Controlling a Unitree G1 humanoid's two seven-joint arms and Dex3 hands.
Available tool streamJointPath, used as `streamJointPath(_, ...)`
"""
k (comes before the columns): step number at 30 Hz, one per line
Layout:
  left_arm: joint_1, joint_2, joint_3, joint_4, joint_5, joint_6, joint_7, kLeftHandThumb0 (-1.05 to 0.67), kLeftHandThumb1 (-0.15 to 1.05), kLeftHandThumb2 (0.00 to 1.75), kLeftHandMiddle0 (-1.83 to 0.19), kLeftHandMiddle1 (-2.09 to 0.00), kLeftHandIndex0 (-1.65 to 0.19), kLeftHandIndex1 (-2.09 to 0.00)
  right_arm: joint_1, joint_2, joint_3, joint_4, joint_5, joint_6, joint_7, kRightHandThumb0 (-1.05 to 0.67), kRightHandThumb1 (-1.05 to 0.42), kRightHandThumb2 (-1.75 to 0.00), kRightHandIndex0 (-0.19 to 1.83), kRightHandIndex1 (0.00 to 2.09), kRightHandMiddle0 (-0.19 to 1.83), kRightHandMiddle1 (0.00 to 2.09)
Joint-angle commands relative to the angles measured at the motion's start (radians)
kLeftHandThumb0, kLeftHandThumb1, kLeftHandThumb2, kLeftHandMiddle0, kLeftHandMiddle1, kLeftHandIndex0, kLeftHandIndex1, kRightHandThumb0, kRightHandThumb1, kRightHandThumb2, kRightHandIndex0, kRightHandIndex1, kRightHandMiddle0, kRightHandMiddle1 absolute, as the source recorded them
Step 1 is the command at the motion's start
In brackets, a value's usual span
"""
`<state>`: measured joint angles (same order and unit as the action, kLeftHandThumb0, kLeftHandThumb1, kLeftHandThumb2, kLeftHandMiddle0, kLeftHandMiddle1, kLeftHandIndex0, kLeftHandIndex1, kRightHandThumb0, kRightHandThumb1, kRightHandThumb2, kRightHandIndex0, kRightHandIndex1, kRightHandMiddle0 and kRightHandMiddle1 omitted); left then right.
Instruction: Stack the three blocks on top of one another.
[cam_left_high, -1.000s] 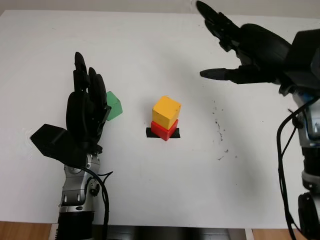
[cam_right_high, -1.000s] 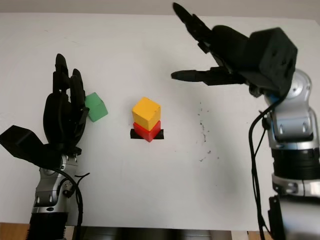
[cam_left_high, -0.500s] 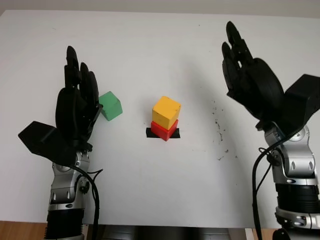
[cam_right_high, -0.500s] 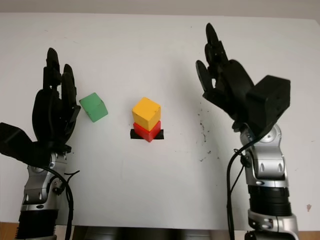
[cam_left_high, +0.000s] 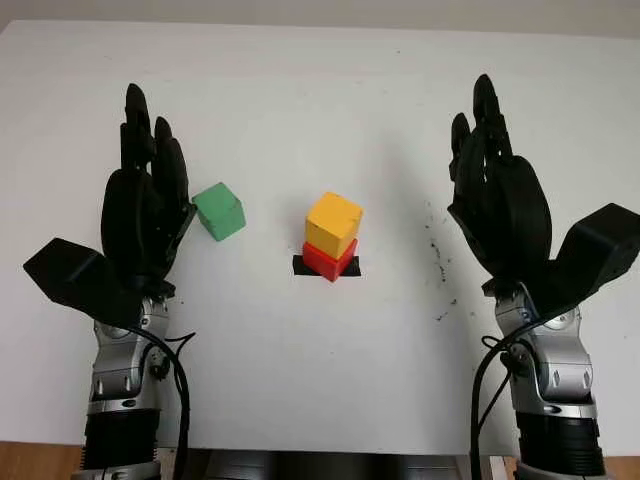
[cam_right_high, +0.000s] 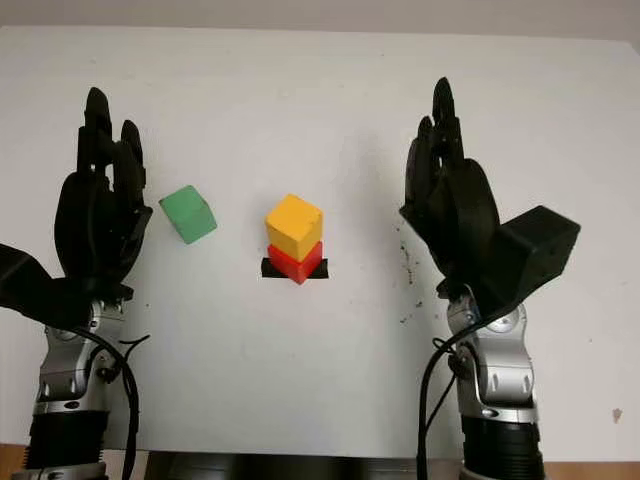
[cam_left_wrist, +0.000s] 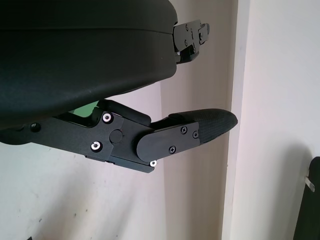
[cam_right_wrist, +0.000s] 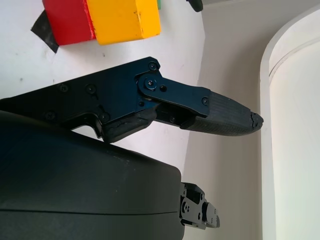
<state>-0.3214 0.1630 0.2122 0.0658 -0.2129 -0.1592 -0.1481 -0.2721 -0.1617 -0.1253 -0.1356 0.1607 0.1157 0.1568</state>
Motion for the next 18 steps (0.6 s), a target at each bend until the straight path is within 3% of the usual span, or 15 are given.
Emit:
streamJointPath(1,-0.023,0.056,-0.003,-0.017,0.023,0.013,-0.024,-0.58,1.05,0.59,0.1,-0.07,0.13,-0.07,0.013,0.006,-0.004,-0.023,0.002,-0.014,-0.007,-0.76,-1.05,-0.74,-0.19,0.0,-0.19,0.0)
streamJointPath(4,-0.061,0.154,0.001,0.005,0.065,0.013,-0.076,-0.56,1.05,0.48,-0.04,-0.09,0.02,-0.1,0.007,0.005,-0.005,-0.024,0.0,-0.015,-0.016,-0.77,-1.05,-0.74,-0.19,0.0,-0.19,0.0)
streamJointPath(7,-0.12,0.276,0.0,0.057,0.125,-0.021,-0.142,-0.47,1.05,0.33,-0.33,-0.11,-0.19,-0.13,0.002,-0.003,-0.006,-0.026,-0.001,-0.007,-0.018,-0.78,-1.05,-0.74,-0.19,0.0,-0.19,0.0)
streamJointPath(9,-0.17,0.374,-0.02,0.085,0.189,-0.026,-0.192,-0.45,1.05,0.24,-0.41,-0.08,-0.32,-0.14,0.0,-0.004,-0.008,-0.026,-0.001,-0.005,-0.022,-0.78,-1.05,-0.75,-0.19,0.0,-0.19,0.0)
streamJointPath(13,-0.278,0.564,-0.085,0.164,0.35,-0.102,-0.283,-0.49,1.02,0.1,-0.36,-0.04,-0.41,-0.11,0.002,-0.006,-0.012,-0.03,-0.002,-0.002,-0.028,-0.78,-1.05,-0.75,-0.19,0.0,-0.19,0.0)
streamJointPath(18,-0.413,0.65,-0.164,0.28,0.395,-0.159,-0.412,-0.51,0.9,0.03,-0.19,-0.01,-0.32,-0.05,0.003,-0.006,-0.013,-0.027,-0.002,-0.003,-0.036,-0.78,-1.05,-0.75,-0.19,0.0,-0.19,0.0)
